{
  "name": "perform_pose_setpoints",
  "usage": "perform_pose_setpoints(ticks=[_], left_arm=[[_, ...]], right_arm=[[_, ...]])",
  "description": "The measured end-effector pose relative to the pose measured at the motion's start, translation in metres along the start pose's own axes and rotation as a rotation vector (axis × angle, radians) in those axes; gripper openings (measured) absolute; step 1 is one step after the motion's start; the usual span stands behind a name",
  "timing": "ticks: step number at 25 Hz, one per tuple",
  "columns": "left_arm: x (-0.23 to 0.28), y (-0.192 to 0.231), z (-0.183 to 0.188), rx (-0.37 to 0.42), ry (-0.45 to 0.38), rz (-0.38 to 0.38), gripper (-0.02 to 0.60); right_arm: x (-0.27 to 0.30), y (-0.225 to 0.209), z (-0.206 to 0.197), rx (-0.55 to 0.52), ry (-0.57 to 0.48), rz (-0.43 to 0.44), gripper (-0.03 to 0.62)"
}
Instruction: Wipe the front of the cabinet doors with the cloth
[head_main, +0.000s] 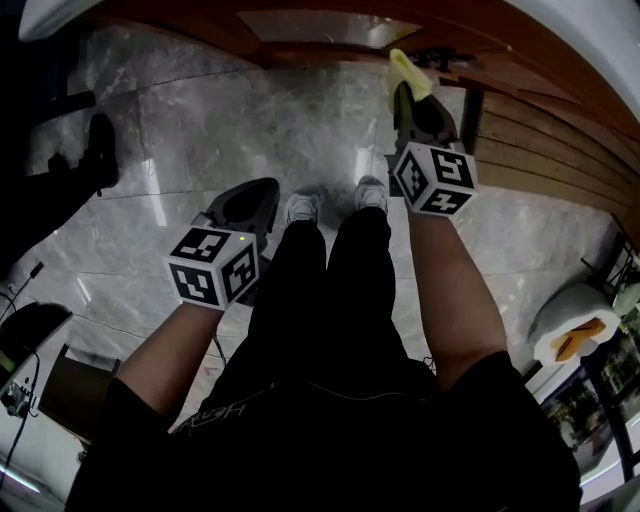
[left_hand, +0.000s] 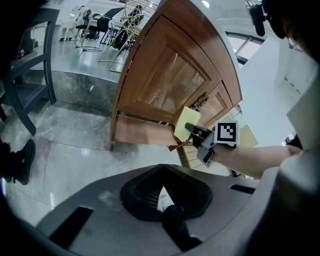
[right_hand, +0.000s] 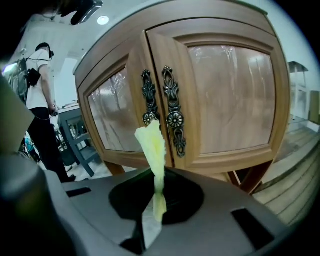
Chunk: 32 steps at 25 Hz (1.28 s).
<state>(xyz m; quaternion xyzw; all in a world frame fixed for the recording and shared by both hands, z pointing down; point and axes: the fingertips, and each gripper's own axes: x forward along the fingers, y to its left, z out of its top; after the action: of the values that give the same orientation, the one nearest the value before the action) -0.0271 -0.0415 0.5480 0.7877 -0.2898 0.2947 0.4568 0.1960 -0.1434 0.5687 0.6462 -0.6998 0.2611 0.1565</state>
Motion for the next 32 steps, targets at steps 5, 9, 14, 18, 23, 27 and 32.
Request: perform_pose_setpoints(ticks=[5, 9, 14, 18, 23, 27, 32], left_arm=[[0.008, -0.01, -0.001, 0.036, 0.029, -0.024, 0.006], [0.015, -0.022, 0.001, 0.079, 0.05, -0.052, 0.006], [0.021, -0.036, 0.006, 0.074, 0.044, -0.077, 0.006], [0.016, -0.05, 0.017, 0.044, 0.011, -0.094, 0.006], [-0.009, -0.09, 0.039, 0.15, -0.085, -0.146, 0.006], [-0.048, -0.137, 0.042, 0.229, -0.182, -0.181, 0.006], [-0.135, -0.235, 0.004, 0.291, -0.268, -0.265, 0.006]], right_arm=[[-0.017, -0.014, -0.003, 0.044, -0.017, -0.039, 0.041], [-0.037, -0.02, -0.004, 0.06, -0.029, -0.063, 0.041], [-0.084, -0.02, -0.007, 0.147, -0.011, -0.058, 0.041], [-0.138, -0.003, -0.001, 0.201, 0.007, 0.017, 0.041], [-0.213, 0.023, 0.027, 0.211, -0.002, 0.177, 0.041], [-0.285, 0.049, 0.046, 0.247, -0.04, 0.307, 0.041], [-0.413, 0.079, 0.052, 0.177, -0.081, 0.392, 0.041]])
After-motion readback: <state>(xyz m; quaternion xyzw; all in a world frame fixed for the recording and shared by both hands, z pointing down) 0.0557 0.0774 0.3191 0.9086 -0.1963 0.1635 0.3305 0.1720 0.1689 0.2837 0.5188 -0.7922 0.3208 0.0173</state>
